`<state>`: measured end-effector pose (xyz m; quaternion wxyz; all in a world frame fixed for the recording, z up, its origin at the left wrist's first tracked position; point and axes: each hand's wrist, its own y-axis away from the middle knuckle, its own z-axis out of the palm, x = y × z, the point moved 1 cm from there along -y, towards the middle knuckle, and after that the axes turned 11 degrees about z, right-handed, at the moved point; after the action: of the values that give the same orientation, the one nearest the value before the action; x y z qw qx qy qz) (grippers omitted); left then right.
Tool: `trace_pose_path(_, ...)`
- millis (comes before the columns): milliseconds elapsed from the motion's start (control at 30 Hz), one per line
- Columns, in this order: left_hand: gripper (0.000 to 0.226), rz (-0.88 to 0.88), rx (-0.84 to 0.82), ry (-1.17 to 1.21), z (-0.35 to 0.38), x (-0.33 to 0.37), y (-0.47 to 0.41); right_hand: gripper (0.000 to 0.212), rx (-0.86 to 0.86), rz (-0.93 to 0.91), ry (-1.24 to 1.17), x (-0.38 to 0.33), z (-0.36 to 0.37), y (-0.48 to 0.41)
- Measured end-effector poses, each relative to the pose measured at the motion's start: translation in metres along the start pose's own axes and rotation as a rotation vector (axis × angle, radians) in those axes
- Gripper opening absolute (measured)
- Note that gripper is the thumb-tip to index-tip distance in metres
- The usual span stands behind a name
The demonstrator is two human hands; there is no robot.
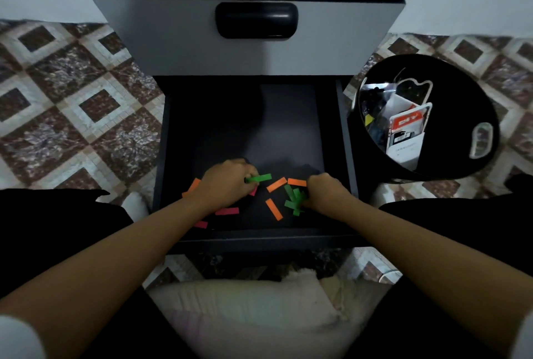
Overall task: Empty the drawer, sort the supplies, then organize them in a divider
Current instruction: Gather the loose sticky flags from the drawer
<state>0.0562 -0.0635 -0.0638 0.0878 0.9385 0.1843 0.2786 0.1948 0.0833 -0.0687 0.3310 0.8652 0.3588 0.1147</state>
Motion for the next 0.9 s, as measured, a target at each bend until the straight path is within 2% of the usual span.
trace_pose_path(100,0.022,-0.008,-0.024,0.000,0.001,0.000,0.000,0.034,-0.021,-0.011,0.000,-0.003,0.003,0.005)
trace_pose_path(300,0.023,-0.017,-0.034,-0.002,0.000,-0.001,0.000,0.017,0.050,-0.041,-0.094,-0.008,0.015,-0.004)
trace_pose_path(567,0.025,-0.013,-0.067,-0.009,-0.001,-0.005,0.000,0.020,0.077,-0.077,-0.202,-0.010,0.016,-0.017)
trace_pose_path(733,0.025,-0.021,-0.081,-0.017,0.000,-0.005,-0.001,0.014,0.075,-0.068,-0.263,-0.005,0.015,-0.019)
trace_pose_path(900,0.025,-0.023,-0.086,-0.022,0.000,-0.004,-0.001,0.019,0.118,-0.070,-0.244,-0.008,0.012,-0.011)
